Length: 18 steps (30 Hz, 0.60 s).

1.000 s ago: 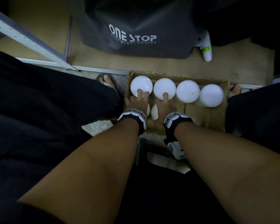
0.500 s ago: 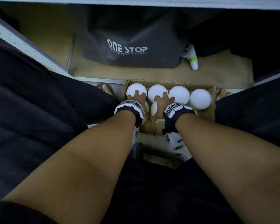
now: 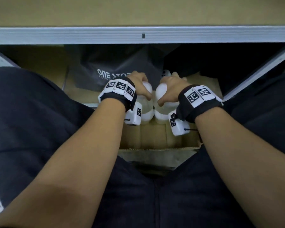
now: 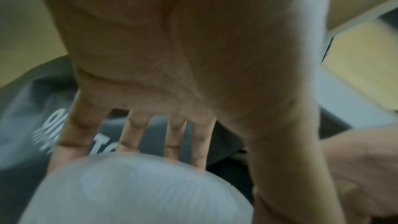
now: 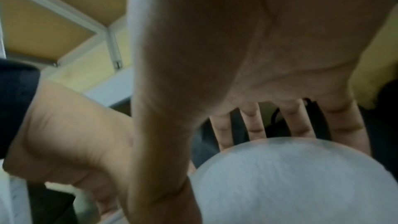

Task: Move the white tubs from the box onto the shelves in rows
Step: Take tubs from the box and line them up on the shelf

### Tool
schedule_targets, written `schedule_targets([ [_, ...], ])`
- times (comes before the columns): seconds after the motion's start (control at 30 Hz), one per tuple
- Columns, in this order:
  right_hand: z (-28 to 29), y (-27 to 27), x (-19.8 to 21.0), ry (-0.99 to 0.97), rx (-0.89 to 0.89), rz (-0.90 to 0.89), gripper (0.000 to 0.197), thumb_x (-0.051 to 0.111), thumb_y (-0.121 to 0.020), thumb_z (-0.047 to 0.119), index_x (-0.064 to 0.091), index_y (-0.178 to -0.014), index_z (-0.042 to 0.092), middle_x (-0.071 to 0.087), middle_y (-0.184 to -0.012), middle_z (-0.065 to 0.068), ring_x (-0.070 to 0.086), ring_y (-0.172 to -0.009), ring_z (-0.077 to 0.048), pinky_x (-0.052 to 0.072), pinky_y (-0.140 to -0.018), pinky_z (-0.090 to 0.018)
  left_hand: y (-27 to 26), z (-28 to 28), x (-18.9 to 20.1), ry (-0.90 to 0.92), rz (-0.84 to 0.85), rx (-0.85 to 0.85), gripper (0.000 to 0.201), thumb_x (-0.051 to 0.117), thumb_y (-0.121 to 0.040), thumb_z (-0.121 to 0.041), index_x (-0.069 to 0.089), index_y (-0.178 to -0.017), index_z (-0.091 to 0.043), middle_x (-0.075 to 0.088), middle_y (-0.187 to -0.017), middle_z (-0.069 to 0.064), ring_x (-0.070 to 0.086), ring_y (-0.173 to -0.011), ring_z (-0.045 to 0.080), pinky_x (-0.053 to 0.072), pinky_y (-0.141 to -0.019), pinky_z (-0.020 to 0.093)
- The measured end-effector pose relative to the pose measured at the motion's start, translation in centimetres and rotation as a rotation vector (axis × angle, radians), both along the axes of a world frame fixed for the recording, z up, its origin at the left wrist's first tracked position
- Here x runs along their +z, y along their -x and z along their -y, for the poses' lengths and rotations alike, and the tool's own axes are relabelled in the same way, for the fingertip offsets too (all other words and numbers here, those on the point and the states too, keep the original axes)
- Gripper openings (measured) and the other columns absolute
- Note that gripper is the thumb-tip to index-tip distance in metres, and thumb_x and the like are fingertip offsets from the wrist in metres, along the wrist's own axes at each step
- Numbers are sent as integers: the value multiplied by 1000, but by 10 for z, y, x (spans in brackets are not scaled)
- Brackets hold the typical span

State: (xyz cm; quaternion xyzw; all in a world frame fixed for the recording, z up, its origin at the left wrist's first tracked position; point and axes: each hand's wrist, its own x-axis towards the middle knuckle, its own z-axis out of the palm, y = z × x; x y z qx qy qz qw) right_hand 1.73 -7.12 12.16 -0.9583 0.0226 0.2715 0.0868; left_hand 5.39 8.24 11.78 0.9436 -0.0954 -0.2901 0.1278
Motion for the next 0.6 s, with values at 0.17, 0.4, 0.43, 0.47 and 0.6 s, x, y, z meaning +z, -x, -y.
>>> schedule_targets([
  [0.17,22,8,62,-70,-63,147,87,80,-59,44,41,-136,34,35,-134,-3,40,-122,-34,49,-90,-47,-5,6,63,65,67,-52,73,78,-58,-47,51,-123,-31,53,-122,-5,56,-107,18,51,-95,39],
  [0.4,37,15,132,-174,-74,315,86,80,-59,40,42,-137,35,39,-140,4,43,-126,-22,45,-91,-36,4,6,147,109,207,-118,74,77,-60,-49,47,-127,-40,49,-129,-12,53,-110,17,48,-93,36],
  [0.43,40,15,141,-197,-71,347,85,80,-60,38,43,-137,35,40,-141,5,44,-125,-20,43,-87,-32,6,5,156,128,244,-111,73,77,-61,-49,46,-127,-40,48,-129,-12,52,-107,17,48,-90,34],
  [0.47,42,14,149,-219,-63,377,84,80,-61,37,43,-137,34,41,-141,6,45,-124,-19,40,-85,-29,7,3,164,155,284,-106,73,77,-63,-48,46,-128,-40,48,-129,-12,50,-105,16,46,-87,32],
  [0.6,48,9,178,-263,-31,508,79,79,-65,38,43,-135,35,45,-138,7,41,-106,-10,34,-81,-26,9,-3,185,285,438,-69,71,75,-66,-45,45,-130,-35,46,-132,-10,46,-108,13,38,-81,29],
])
